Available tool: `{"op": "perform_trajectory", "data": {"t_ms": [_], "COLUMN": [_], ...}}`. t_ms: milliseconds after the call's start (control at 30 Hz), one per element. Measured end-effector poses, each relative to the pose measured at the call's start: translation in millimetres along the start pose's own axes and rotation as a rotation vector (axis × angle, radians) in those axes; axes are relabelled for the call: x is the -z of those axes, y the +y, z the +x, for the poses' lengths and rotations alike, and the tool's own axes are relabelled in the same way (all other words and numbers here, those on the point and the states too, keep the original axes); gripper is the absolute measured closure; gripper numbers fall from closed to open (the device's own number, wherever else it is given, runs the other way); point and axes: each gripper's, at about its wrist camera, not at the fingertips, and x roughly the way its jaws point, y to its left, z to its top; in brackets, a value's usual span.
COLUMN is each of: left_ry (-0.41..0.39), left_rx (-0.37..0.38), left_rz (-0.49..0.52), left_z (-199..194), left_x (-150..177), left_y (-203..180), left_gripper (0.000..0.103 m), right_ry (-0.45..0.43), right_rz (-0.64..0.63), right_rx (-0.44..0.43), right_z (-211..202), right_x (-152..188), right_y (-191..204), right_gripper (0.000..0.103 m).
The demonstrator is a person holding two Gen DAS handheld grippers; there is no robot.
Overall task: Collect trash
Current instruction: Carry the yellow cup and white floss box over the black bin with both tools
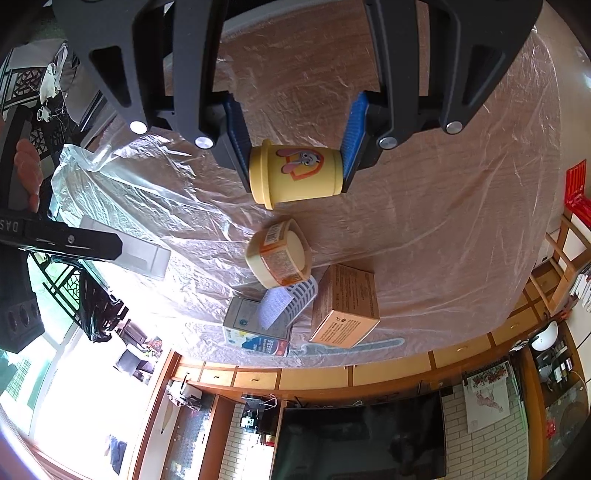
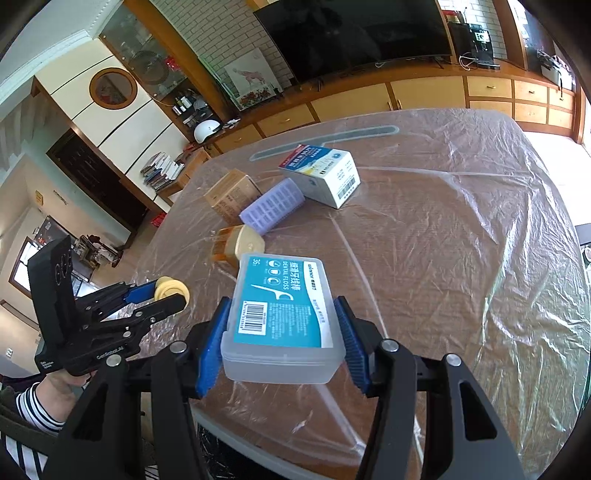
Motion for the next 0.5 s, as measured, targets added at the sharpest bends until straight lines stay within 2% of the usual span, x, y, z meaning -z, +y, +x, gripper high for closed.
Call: {"op": "perform_trajectory", "data": {"t_ms": [500], "left_ry": [-0.041], "left_rx": [0.031], "left_rz": [0.014], "left_z": [-31], "left_x": [12], "left_y": [-12], "left_gripper": [0.058], "right_ry": [-0.032], "right_rz": [-0.021], "right_rx": [-0.053], "right_z": [-39], "right_x": [24], "right_y": [27], "right_gripper": [0.049]}}
